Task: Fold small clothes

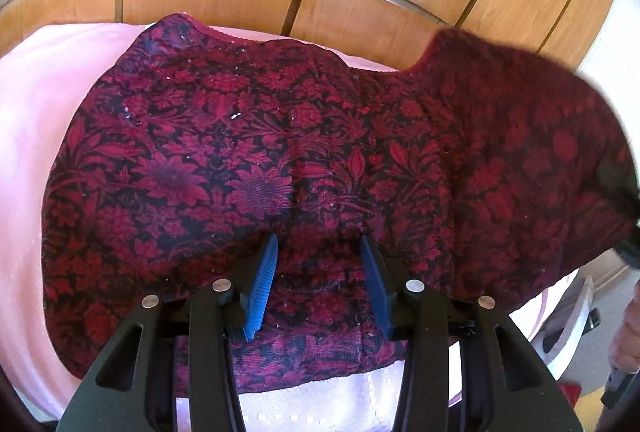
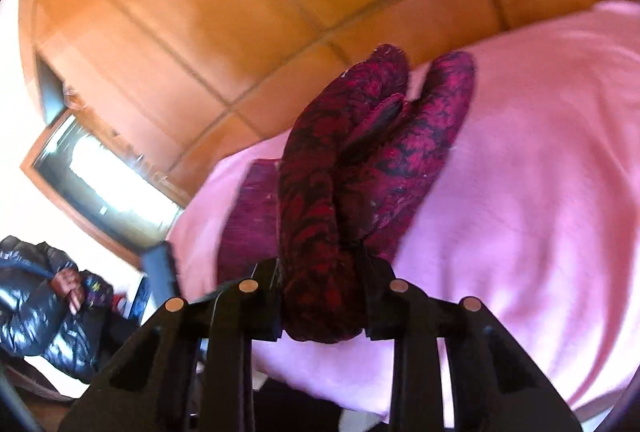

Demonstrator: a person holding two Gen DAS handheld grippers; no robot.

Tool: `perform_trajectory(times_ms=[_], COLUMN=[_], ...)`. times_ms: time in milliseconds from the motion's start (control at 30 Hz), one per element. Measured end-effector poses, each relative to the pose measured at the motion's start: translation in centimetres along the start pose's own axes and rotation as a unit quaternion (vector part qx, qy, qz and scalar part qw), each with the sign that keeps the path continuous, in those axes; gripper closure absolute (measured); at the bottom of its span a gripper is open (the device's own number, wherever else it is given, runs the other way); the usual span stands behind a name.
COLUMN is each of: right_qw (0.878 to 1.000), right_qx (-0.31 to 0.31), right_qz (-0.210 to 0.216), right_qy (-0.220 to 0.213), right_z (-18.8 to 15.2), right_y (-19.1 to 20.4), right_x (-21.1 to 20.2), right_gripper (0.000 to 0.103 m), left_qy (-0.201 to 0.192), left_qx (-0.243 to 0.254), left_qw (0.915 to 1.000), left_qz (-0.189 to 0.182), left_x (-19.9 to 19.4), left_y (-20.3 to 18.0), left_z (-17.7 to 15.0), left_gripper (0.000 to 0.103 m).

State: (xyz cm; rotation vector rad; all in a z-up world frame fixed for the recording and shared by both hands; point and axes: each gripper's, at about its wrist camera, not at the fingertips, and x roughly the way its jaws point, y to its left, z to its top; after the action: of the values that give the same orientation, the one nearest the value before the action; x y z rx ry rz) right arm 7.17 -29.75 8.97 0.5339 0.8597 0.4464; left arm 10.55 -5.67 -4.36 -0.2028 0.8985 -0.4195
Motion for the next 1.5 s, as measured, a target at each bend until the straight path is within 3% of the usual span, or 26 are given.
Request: perform_trajectory(times_ms=[133, 233, 500, 633, 800, 867, 1000, 1033, 1067, 1133, 1233, 1400, 1500], right_qw=[0.997, 0.994, 0.976, 0.969, 0.955, 0.950, 0.944, 0.943, 0.943, 0.941, 0.947, 0.962, 0.973], right_qx=[-0.059, -0.097, -0.191, -0.213, -0.251, -0.270, -0.298, -0.303, -0.304, -0.313, -0.293, -0.232, -0.206], right_qz=[0.032, 0.031, 0.029, 0.030, 0.023, 0.014, 0.001, -0.001, -0.002, -0.008, 0.033, 0.103, 0.066], right_qy=[0.022, 0.047, 0.099, 0.123, 0.154, 0.157, 0.144, 0.141, 0.139, 0.129, 0.129, 0.104, 0.074], right_z=[1.0, 0.7, -1.1, -2.3, -5.2, -6.3, -7.1, -7.2, -7.2, -7.1, -6.3, -3.7, -1.8], right_y=[5.4, 8.2, 14.9, 15.9, 16.6, 17.0, 17.8, 17.9, 18.0, 18.3, 18.1, 16.0, 13.7], right_x=[3.5, 6.7, 13.5, 16.2, 19.7, 20.5, 21.0, 21.0, 21.1, 20.9, 19.2, 13.5, 12.4], right_gripper=[0.079, 0.079, 0.079, 0.079, 0.079, 0.079, 0.079, 0.079, 0.079, 0.075, 0.056, 0.041, 0.038], left_qy=[-0.008, -0.024, -0.077, -0.112, -0.111, -0.098, -0.047, -0.040, -0.028, -0.025, -0.032, -0.040, -0.041], left_qx=[-0.032, -0.069, -0.138, -0.173, -0.184, -0.168, -0.118, -0.108, -0.099, -0.075, -0.075, -0.057, -0.044], left_qw=[0.9986, 0.9948, 0.9838, 0.9697, 0.9539, 0.9583, 0.9721, 0.9767, 0.9806, 0.9864, 0.9874, 0.9909, 0.9937], left_qz=[-0.041, -0.071, -0.086, -0.131, -0.210, -0.209, -0.197, -0.181, -0.167, -0.144, -0.136, -0.115, -0.095], left_x=[-1.1, -3.3, -9.3, -12.0, -12.0, -11.0, -8.0, -7.5, -6.6, -5.8, -6.0, -8.0, -8.5], left_y=[2.4, 5.0, 12.7, 15.6, 16.1, 15.4, 12.5, 11.8, 11.2, 10.1, 9.6, 9.3, 9.4], left_z=[-0.2, -0.5, -0.6, 0.6, 2.8, 4.4, 6.9, 7.0, 7.4, 7.7, 8.0, 7.7, 7.5], left_gripper=[0.062, 0.062, 0.062, 0.062, 0.053, 0.046, 0.046, 0.055, 0.080, 0.088, 0.089, 0.089, 0.090])
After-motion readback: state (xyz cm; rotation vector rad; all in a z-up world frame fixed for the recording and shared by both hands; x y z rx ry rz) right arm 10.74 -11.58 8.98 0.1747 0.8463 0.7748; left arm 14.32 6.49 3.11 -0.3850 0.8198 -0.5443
